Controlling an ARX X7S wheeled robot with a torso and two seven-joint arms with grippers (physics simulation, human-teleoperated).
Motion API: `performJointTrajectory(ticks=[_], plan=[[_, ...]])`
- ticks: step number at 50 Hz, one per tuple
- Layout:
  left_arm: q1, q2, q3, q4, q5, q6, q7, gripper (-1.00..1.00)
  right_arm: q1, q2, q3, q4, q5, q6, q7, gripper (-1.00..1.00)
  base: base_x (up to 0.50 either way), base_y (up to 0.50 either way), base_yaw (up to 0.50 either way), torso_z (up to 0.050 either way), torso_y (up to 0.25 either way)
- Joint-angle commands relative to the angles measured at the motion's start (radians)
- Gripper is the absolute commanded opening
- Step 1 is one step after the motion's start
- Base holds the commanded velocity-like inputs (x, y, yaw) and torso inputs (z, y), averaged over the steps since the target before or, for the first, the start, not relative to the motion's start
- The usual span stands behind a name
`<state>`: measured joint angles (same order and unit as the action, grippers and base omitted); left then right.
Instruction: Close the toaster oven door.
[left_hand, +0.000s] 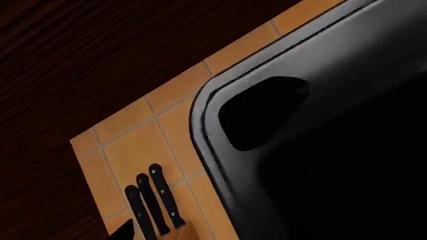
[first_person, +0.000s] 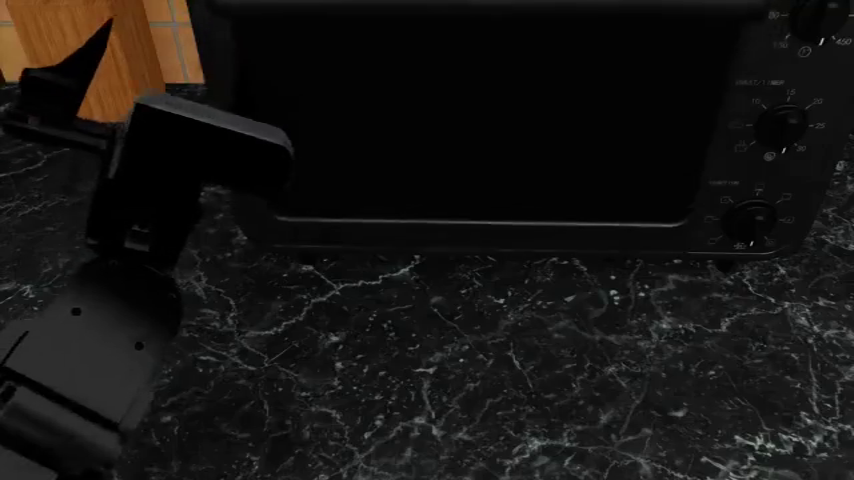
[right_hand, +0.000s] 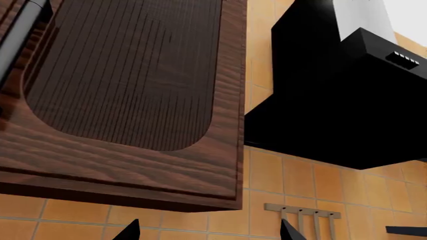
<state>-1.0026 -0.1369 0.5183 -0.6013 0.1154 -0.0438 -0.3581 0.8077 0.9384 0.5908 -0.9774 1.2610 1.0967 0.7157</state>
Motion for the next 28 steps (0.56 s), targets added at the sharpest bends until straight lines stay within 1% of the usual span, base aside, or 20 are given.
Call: performJointTrajectory(ticks=[1,5,10,14,17,19,21,24,25,26,28], plan=[[-0.107,0.047,0.030,-0.271,-0.012,0.079,0.017,1.00,-0.011,0.010,0.007,0.000,0.003,-0.006,0.003,1.00,0.00,0.00,0.00,0.000,0.000],[-0.156,0.073,0.047,-0.397,-0.004,0.135,0.010,1.00,-0.020,0.012,0.016,0.001,0.000,-0.009,-0.002,1.00,0.02,0.00,0.00,0.000,0.000],[-0.260,0.130,0.066,-0.682,-0.007,0.279,-0.007,1.00,-0.034,0.014,0.028,0.004,-0.012,-0.013,-0.012,1.00,0.03,0.00,-0.01,0.002,0.000],[-0.274,0.132,0.094,-0.703,-0.025,0.289,-0.017,1.00,-0.044,0.009,0.023,0.003,-0.028,-0.019,-0.019,1.00,0.03,0.00,-0.01,0.005,0.000],[-0.280,0.126,0.101,-0.700,-0.033,0.288,-0.019,1.00,-0.031,0.019,0.019,0.004,-0.007,-0.018,-0.003,1.00,0.03,0.00,-0.01,0.003,0.000],[-0.277,0.118,0.103,-0.677,-0.035,0.278,-0.020,1.00,-0.023,0.026,0.016,0.004,0.008,-0.016,0.008,1.00,0.03,0.00,-0.01,0.006,0.000],[-0.259,0.100,0.101,-0.605,-0.038,0.240,-0.016,1.00,-0.018,0.031,0.014,0.004,0.017,-0.016,0.015,1.00,0.03,0.00,-0.01,0.005,0.000],[-0.194,0.048,0.114,-0.384,-0.025,0.128,-0.012,1.00,-0.025,0.029,0.021,0.002,0.020,-0.017,0.017,1.00,0.03,0.00,-0.01,0.004,0.000],[-0.182,0.040,0.115,-0.352,-0.025,0.114,-0.011,1.00,-0.028,0.030,0.024,0.002,0.022,-0.018,0.017,1.00,0.03,0.00,-0.01,0.000,0.000],[-0.157,0.021,0.111,-0.267,-0.029,0.066,-0.002,1.00,-0.033,0.028,0.028,0.001,0.020,-0.018,0.015,1.00,0.03,0.00,-0.01,0.011,0.000],[-0.122,-0.008,0.111,-0.161,-0.028,0.013,0.007,1.00,-0.036,0.027,0.030,0.000,0.019,-0.020,0.015,1.00,0.03,0.00,-0.01,0.000,0.000]])
